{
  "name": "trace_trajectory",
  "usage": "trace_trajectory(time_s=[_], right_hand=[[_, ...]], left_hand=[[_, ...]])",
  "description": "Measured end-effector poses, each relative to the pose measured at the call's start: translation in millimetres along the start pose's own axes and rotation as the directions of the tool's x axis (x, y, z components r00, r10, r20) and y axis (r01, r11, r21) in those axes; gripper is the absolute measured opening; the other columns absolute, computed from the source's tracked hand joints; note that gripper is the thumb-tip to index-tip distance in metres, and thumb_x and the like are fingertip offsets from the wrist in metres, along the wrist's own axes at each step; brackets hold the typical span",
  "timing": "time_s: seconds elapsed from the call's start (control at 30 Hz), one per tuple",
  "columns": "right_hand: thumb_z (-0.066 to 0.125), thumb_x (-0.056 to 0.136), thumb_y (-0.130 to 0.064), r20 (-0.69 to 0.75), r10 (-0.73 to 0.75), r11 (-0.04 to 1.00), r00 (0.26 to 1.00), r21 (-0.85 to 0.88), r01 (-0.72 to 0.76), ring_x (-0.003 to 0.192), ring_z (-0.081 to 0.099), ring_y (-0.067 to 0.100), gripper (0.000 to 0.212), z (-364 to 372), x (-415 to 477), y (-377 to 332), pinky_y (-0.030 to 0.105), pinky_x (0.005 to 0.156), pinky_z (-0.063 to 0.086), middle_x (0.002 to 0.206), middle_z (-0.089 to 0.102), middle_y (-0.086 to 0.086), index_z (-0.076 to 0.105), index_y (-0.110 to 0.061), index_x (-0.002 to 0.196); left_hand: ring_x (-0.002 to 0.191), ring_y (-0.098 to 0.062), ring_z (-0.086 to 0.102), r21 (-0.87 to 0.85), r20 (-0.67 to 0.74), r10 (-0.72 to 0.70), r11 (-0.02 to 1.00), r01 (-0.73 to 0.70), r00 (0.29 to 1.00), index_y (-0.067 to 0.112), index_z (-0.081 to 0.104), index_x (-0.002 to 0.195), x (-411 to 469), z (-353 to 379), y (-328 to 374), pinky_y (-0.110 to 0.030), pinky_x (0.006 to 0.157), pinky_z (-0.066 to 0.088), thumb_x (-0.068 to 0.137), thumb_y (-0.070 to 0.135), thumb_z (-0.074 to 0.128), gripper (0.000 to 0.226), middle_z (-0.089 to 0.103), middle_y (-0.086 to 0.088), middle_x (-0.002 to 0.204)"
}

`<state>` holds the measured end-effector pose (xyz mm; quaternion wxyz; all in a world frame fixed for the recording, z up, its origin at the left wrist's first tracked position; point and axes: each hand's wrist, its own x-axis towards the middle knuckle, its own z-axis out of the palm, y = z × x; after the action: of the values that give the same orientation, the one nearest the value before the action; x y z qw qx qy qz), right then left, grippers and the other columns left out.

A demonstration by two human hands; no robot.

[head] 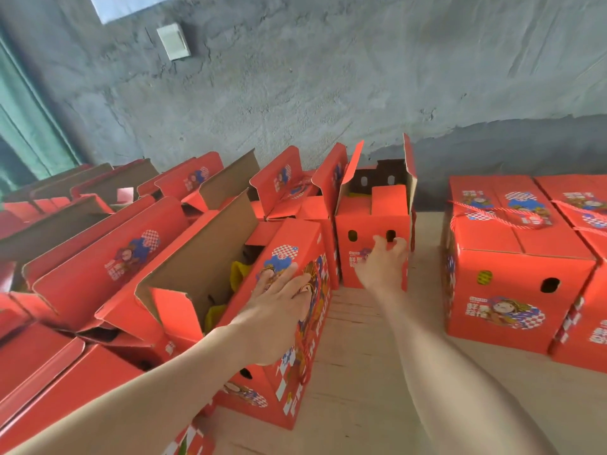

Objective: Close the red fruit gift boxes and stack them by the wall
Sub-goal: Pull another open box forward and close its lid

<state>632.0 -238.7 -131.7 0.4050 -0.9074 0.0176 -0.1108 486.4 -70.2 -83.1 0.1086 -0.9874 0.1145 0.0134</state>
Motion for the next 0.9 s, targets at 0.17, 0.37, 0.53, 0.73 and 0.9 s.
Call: trace_trajectory(time_s=[0.17, 0.37, 0.53, 0.73, 0.9], right_hand=[[0.057, 0.089, -0.02, 0.233, 0.013, 0.999, 0.972, -0.035, -0.005, 0.139, 0.022, 0.038, 0.055, -0.1, 5.0, -4.6, 0.046, 0.11, 0.03, 0.158, -0.01, 0.007, 0.038, -0.023, 0.141], [0.05, 0.088, -0.022, 0.327, -0.053, 0.977, 0.943, -0.18, 0.118, 0.119, 0.048, 0.039, 0.038, -28.4, -2.7, 1.4, 0.041, 0.101, 0.041, 0.152, 0.009, 0.017, 0.046, -0.012, 0.124], [0.048, 0.092, -0.01, 0.23, -0.138, 0.934, 0.963, -0.294, 0.203, 0.105, 0.055, 0.033, 0.031, -35.2, -68.5, 4.5, 0.036, 0.075, 0.043, 0.137, 0.025, 0.013, 0.041, -0.01, 0.123], [0.06, 0.082, -0.011, 0.247, -0.102, 0.957, 0.964, -0.24, 0.163, 0.11, 0.052, 0.028, 0.044, -68.4, -153.9, 15.0, 0.033, 0.08, 0.046, 0.13, 0.031, 0.006, 0.04, -0.01, 0.121], [0.042, 0.093, -0.02, 0.142, -0.127, 0.963, 0.982, -0.219, 0.157, 0.105, 0.053, 0.023, 0.021, -104.2, -231.6, 30.6, 0.031, 0.084, 0.043, 0.122, 0.044, 0.003, 0.046, -0.013, 0.112]], left_hand=[[0.142, -0.013, -0.026, 0.001, -0.038, -0.003, 1.0, 0.003, 0.999, 0.024, 0.019, 0.15, -1.5, 1.6, 0.3, -0.04, 0.112, -0.019, 0.089, 0.008, 0.05, 0.07, -0.005, 0.007, 0.16], [0.132, -0.004, -0.031, -0.019, -0.03, -0.017, 1.0, 0.017, 0.999, 0.027, 0.026, 0.148, 0.9, 2.4, -2.6, -0.038, 0.114, -0.015, 0.09, 0.014, 0.053, 0.065, -0.004, 0.009, 0.16], [0.141, -0.008, -0.023, -0.028, -0.028, -0.087, 0.996, 0.086, 0.996, 0.027, 0.025, 0.148, -1.3, -3.7, 3.7, -0.038, 0.117, -0.012, 0.088, 0.008, 0.052, 0.068, 0.0, 0.009, 0.16], [0.147, -0.018, 0.004, -0.175, -0.111, -0.196, 0.969, 0.175, 0.974, 0.015, 0.017, 0.151, -32.5, -26.9, 41.1, -0.029, 0.117, -0.004, 0.087, -0.01, 0.037, 0.071, 0.012, -0.001, 0.159], [0.139, -0.024, 0.029, -0.508, -0.258, -0.332, 0.845, 0.165, 0.907, 0.013, 0.027, 0.147, -91.3, -34.5, 74.3, -0.029, 0.113, 0.022, 0.08, -0.014, 0.036, 0.073, 0.031, -0.004, 0.152]])
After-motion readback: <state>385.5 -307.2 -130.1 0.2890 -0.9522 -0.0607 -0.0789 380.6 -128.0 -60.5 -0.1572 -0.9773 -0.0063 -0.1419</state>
